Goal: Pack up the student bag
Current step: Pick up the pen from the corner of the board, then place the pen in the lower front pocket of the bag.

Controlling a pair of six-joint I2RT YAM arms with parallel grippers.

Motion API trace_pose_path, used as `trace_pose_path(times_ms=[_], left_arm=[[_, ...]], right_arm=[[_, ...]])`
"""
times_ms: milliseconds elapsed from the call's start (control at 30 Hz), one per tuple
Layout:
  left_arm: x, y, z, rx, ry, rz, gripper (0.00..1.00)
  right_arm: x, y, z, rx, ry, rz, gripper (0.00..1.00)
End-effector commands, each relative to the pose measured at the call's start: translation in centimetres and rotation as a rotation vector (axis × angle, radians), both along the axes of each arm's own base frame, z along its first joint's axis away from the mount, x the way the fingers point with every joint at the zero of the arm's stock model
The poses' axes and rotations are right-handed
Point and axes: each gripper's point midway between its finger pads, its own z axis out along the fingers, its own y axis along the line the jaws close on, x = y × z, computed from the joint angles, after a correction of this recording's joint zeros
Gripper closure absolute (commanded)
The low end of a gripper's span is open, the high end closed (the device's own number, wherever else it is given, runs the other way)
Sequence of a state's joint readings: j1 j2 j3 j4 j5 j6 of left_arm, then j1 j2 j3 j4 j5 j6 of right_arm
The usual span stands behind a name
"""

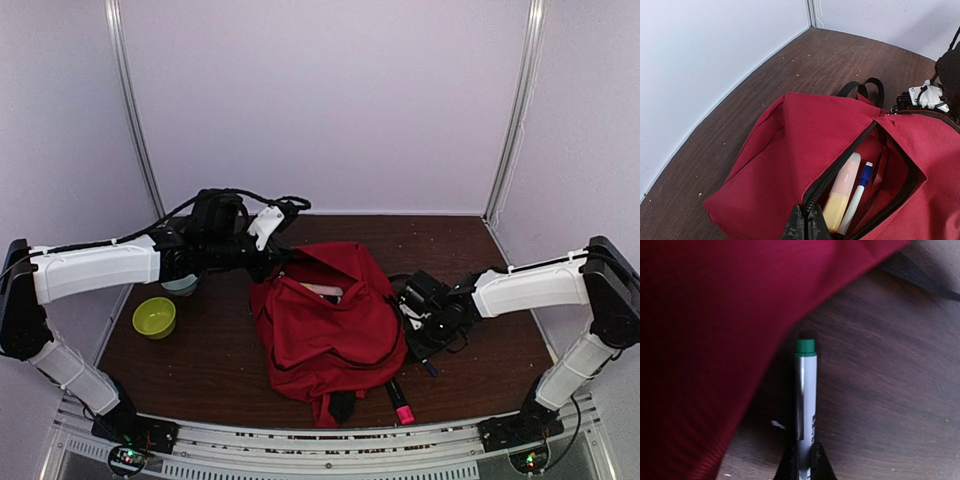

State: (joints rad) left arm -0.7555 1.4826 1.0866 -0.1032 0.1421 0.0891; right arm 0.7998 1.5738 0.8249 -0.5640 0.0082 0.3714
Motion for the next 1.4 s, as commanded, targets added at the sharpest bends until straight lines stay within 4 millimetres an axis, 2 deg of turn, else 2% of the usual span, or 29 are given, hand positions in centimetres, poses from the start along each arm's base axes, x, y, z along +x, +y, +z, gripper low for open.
trace_pose_path(times_ms=[0, 167, 267, 367, 433, 467, 567, 633, 700, 767, 833, 1000, 1067, 1133, 1200, 1367], left_arm=[[0.4, -0.5, 3.9, -0.07, -0.089, -0.012, 1.0], [0.5, -0.6, 4.0, -0.07, -0.088, -0.017, 1.0], [0.5, -0.7, 4.1, -0.071, -0.092, -0.02, 1.0], [0.6, -0.7, 4.2, -0.073, -0.098, -0.018, 1.0], [0.5, -0.7, 4.4, -0.08, -0.099, -0.02, 1.0], [0.4, -0.7, 4.5, -0.084, -0.097, -0.022, 1.0], [0.2, -0.8, 4.6, -0.102, -0.091, -0.031, 1.0], [0.1, -0.9, 4.6, -0.106, -0.084, -0.032, 1.0], [0.0, -0.9, 4.8, -0.114, -0.08, -0.035, 1.0], [0.0, -1.0, 4.9, -0.121, -0.077, -0.038, 1.0], [-0.1, -0.9, 5.0, -0.127, -0.08, -0.034, 1.0], [-0.5, -0.5, 5.4, -0.144, -0.09, -0.033, 1.0], [-0.6, -0.6, 5.4, -0.146, -0.085, -0.035, 1.0], [-0.6, -0.7, 5.2, -0.147, -0.079, -0.039, 1.0], [-0.4, -0.7, 5.1, -0.147, -0.08, -0.03, 1.0], [0.1, -1.1, 5.2, -0.132, -0.084, -0.033, 1.0]], right_arm=[[0.4, -2.5, 1.6, -0.087, -0.057, -0.041, 1.0], [2.8, -4.1, 8.4, -0.087, -0.265, -0.098, 1.0], [4.8, -2.3, 14.1, 0.052, -0.459, -0.054, 1.0], [5.4, 2.8, 21.1, 0.339, -0.688, 0.11, 1.0], [4.3, 6.9, 25.3, 0.518, -0.858, 0.288, 1.0], [3.4, 8.9, 26.8, 0.591, -0.935, 0.385, 1.0], [2.0, 13.7, 29.4, 0.721, -1.097, 0.619, 1.0], [2.7, 16.3, 29.7, 0.738, -1.128, 0.697, 1.0], [3.9, 19.2, 29.0, 0.701, -1.125, 0.781, 1.0], [5.1, 20.9, 26.9, 0.642, -1.097, 0.832, 1.0], [5.8, 21.7, 24.7, 0.59, -1.078, 0.866, 1.0], [6.7, 20.9, 20.7, 0.5, -1.064, 0.845, 1.0], [7.6, 20.1, 19.4, 0.431, -1.042, 0.802, 0.85], [8.1, 19.4, 18.6, 0.379, -1.01, 0.768, 0.55], [7.9, 18.6, 19.1, 0.371, -0.985, 0.743, 0.47], [6.2, 16.3, 23.8, 0.455, -0.899, 0.622, 0.44]])
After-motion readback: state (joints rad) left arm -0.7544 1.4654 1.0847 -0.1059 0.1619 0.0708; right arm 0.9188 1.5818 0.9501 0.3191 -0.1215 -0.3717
